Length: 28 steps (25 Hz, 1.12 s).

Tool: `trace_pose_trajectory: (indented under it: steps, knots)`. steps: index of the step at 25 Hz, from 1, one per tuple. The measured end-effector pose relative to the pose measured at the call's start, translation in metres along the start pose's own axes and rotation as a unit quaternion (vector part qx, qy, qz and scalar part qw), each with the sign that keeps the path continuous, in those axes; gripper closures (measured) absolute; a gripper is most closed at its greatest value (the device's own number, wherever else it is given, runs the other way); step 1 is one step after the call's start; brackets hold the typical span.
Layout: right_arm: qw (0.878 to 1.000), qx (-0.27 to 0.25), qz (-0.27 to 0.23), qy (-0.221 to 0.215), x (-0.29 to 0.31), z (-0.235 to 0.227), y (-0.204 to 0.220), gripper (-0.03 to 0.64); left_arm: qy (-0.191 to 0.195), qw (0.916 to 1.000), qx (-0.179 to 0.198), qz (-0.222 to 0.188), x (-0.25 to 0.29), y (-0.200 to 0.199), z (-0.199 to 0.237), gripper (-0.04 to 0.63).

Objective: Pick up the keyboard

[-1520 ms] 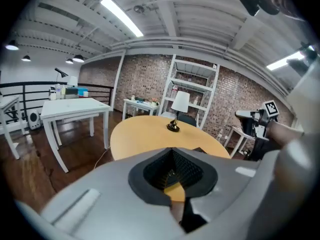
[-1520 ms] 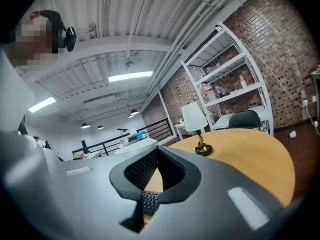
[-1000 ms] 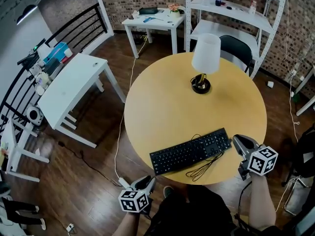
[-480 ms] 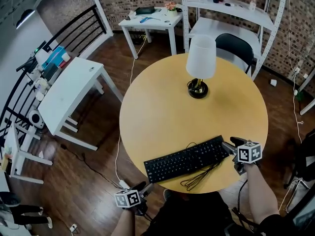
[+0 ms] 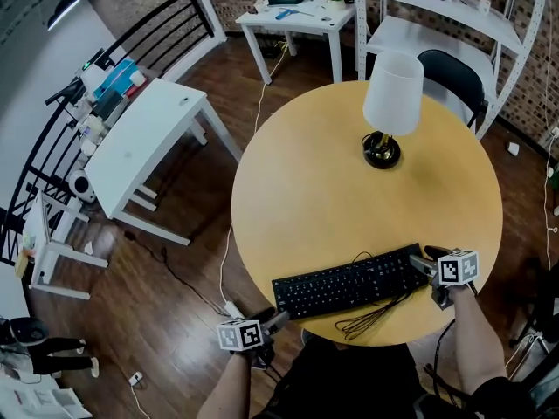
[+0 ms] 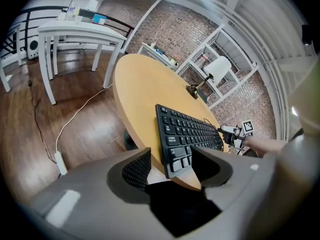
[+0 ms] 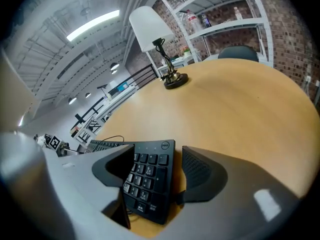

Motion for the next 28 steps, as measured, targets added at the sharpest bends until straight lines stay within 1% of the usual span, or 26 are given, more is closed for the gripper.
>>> trace_pose_trajectory:
  steps: [2, 4, 6, 9, 11, 15, 17, 19, 21, 23, 24, 25, 26, 28]
  knots:
    - [1.000, 0.000, 0.009, -0.002, 0.001, -0.003, -0.004, 0.319, 0.001, 1.0000, -0.002, 0.006, 0.010, -0.003, -0.002, 0.235]
    - [1.000, -0.001, 0.018, 0.000, 0.010, -0.001, -0.003, 0.321, -0.001, 0.9999, 0.000, 0.011, 0.013, -0.007, 0.005, 0.235]
    - [1.000, 0.005, 0.027, -0.008, 0.022, 0.004, 0.003, 0.323, -0.003, 0.9999, -0.002, 0.012, 0.011, -0.009, 0.014, 0.236]
    - [1.000, 0.018, 0.018, -0.008, 0.026, 0.005, 0.006, 0.346, -0.008, 0.9999, -0.005, 0.011, 0.009, -0.009, 0.017, 0.238]
    - [1.000, 0.018, 0.011, -0.005, 0.023, 0.004, 0.005, 0.350, -0.009, 0.9998, -0.007, 0.015, 0.009, -0.007, 0.015, 0.238]
    - [1.000, 0.008, 0.019, -0.003, 0.023, 0.005, 0.003, 0.354, -0.005, 0.9987, -0.014, 0.049, 0.008, 0.003, 0.013, 0.241]
    - [1.000, 0.003, 0.022, -0.004, 0.024, 0.005, 0.003, 0.360, -0.007, 0.9982, -0.018, 0.057, 0.011, 0.009, 0.013, 0.239]
    - [1.000, 0.002, 0.028, -0.009, 0.025, 0.002, 0.006, 0.365, -0.008, 0.9983, -0.016, 0.055, 0.017, 0.010, 0.012, 0.241]
    - [0.999, -0.008, 0.031, -0.014, 0.025, 0.002, 0.007, 0.367, -0.014, 0.9984, -0.003, 0.055, 0.021, 0.008, 0.009, 0.238]
    - [0.999, -0.019, 0.034, -0.023, 0.023, 0.004, 0.007, 0.347, -0.018, 0.9983, 0.005, 0.056, 0.022, 0.006, 0.007, 0.236]
    - [0.999, -0.018, 0.034, -0.028, 0.023, 0.004, 0.006, 0.333, -0.017, 0.9985, 0.004, 0.052, 0.022, 0.006, 0.008, 0.236]
    - [0.999, -0.012, 0.032, -0.034, 0.024, 0.004, 0.004, 0.334, -0.015, 0.9988, 0.001, 0.047, 0.021, 0.006, 0.009, 0.236]
    - [0.999, -0.004, 0.031, -0.038, 0.025, 0.003, 0.003, 0.348, -0.014, 0.9990, -0.001, 0.043, 0.020, 0.006, 0.011, 0.238]
    - [0.998, 0.007, 0.038, -0.044, 0.028, 0.003, 0.006, 0.391, -0.012, 0.9991, 0.002, 0.040, 0.015, 0.006, 0.012, 0.268]
Point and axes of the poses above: the fingertips, and each gripper's own axes: x forward along the fingers, z to its left, y out of its underside, the point moved 8 cm from there along -x, backward along the fingers, and after that the axes turned 2 degrees about -y, right-handed, at the moved point
